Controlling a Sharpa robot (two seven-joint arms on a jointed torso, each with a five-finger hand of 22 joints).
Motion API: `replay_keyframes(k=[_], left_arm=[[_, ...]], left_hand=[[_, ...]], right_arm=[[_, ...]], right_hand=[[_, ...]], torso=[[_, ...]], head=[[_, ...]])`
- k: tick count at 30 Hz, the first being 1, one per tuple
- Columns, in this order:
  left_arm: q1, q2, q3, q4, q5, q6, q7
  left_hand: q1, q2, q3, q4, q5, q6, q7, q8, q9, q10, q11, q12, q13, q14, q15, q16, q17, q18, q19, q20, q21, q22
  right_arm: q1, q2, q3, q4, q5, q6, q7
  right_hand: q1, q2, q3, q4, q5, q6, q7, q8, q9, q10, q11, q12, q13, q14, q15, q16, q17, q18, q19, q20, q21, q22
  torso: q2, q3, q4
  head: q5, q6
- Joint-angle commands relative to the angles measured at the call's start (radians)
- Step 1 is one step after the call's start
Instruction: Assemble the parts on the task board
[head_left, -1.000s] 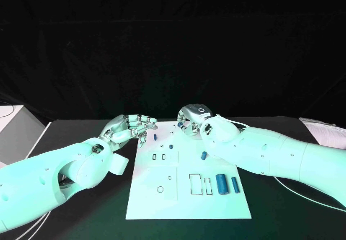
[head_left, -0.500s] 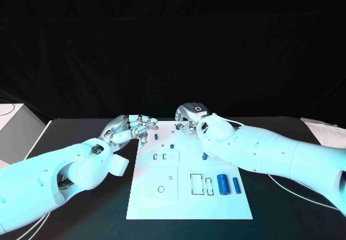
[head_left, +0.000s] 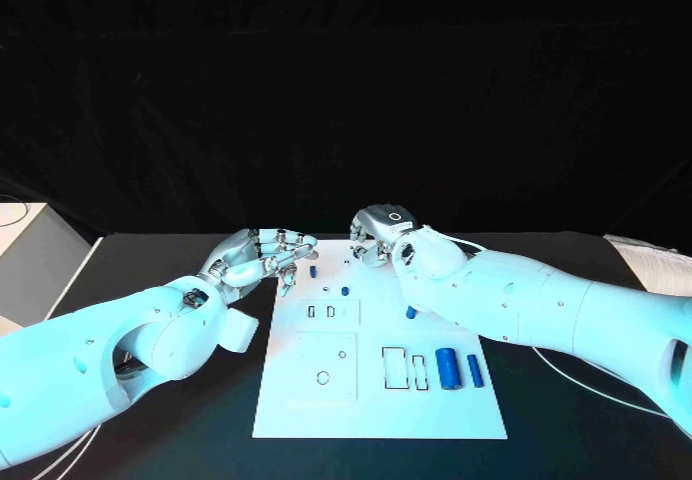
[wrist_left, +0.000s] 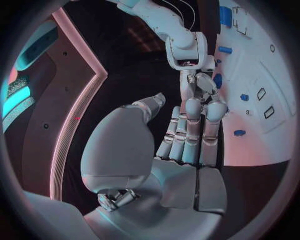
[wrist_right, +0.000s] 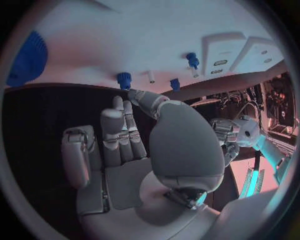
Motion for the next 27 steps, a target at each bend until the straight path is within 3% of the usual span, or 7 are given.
replay_keyframes(k=[1,12,15,21,27], left_arm=[[0.001,0.002,0.001,0.002,-0.005,0.012,0.004],[0.001,-0.001,0.002,-0.005,-0.005,0.012,0.004],[0.001,-0.001,0.002,-0.007,-0.005,0.012,0.004],[0.001,0.000,0.002,-0.008,-0.005,0.013,0.004],[0.001,0.001,0.002,-0.009,-0.005,0.013,0.003]], left_hand=[[0.000,0.004,0.003,0.000,-0.004,-0.009,0.006,-0.001,0.001,-0.006,0.004,-0.007,-0.001,0.003,0.007,-0.004,-0.001,0.019,-0.007,-0.001,-0.006,-0.001],[0.000,0.004,0.003,0.000,-0.004,-0.009,0.006,-0.001,0.001,-0.006,0.004,-0.007,-0.001,0.003,0.007,-0.004,-0.001,0.019,-0.007,-0.001,-0.006,-0.001],[0.000,0.004,0.003,0.000,-0.004,-0.009,0.006,-0.001,0.001,-0.006,0.004,-0.007,-0.001,0.003,0.007,-0.004,-0.001,0.019,-0.007,-0.001,-0.006,-0.001],[0.000,0.004,0.003,-0.001,-0.004,-0.010,0.007,-0.001,0.002,-0.006,0.004,-0.008,-0.002,0.004,0.007,-0.005,-0.002,0.020,-0.008,0.000,-0.008,-0.005],[0.000,0.004,0.003,-0.001,-0.004,-0.010,0.007,-0.001,0.002,-0.006,0.004,-0.008,-0.002,0.004,0.007,-0.005,-0.002,0.020,-0.008,0.000,-0.008,-0.005]], right_arm=[[0.000,-0.003,0.000,0.000,-0.001,0.009,0.011],[0.003,-0.039,0.001,0.048,-0.004,-0.020,0.009],[0.004,-0.045,0.001,0.060,-0.001,-0.017,0.011],[0.004,-0.042,0.001,0.051,0.005,0.010,0.013],[0.004,-0.029,0.001,0.026,0.009,0.046,0.015]], right_hand=[[-0.002,0.003,0.005,-0.002,0.006,-0.001,0.002,-0.001,0.000,0.007,0.000,-0.003,-0.001,-0.004,-0.003,-0.002,-0.001,-0.003,0.084,-0.005,-0.005,0.225],[-0.004,-0.002,0.005,-0.003,0.006,-0.008,0.005,-0.006,-0.001,0.009,0.001,-0.008,-0.004,-0.005,-0.002,-0.004,-0.006,-0.003,0.083,-0.005,-0.007,0.223],[-0.019,-0.018,-0.003,0.003,0.005,-0.025,0.010,-0.017,-0.005,0.011,0.005,-0.017,-0.009,-0.008,0.001,-0.008,-0.015,-0.001,0.080,-0.002,-0.011,0.218],[-0.043,-0.043,-0.030,0.016,0.004,-0.054,0.020,-0.037,-0.013,-0.011,0.014,-0.041,-0.022,-0.012,0.009,-0.018,-0.035,0.002,0.074,0.004,-0.020,0.207],[-0.049,-0.047,-0.084,0.021,0.002,-0.082,0.029,-0.059,-0.023,-0.027,0.022,-0.055,-0.030,-0.016,0.015,-0.023,-0.051,0.004,0.070,0.011,-0.027,0.200]], torso=[[0.000,0.0007,-0.0011],[-0.002,0.0024,-0.0028],[-0.001,0.0024,-0.0024],[0.000,0.0016,-0.0021],[0.001,0.0008,-0.0017]], head=[[0.000,-0.002],[0.006,-0.001],[0.005,0.002],[0.005,0.005],[0.004,0.006]])
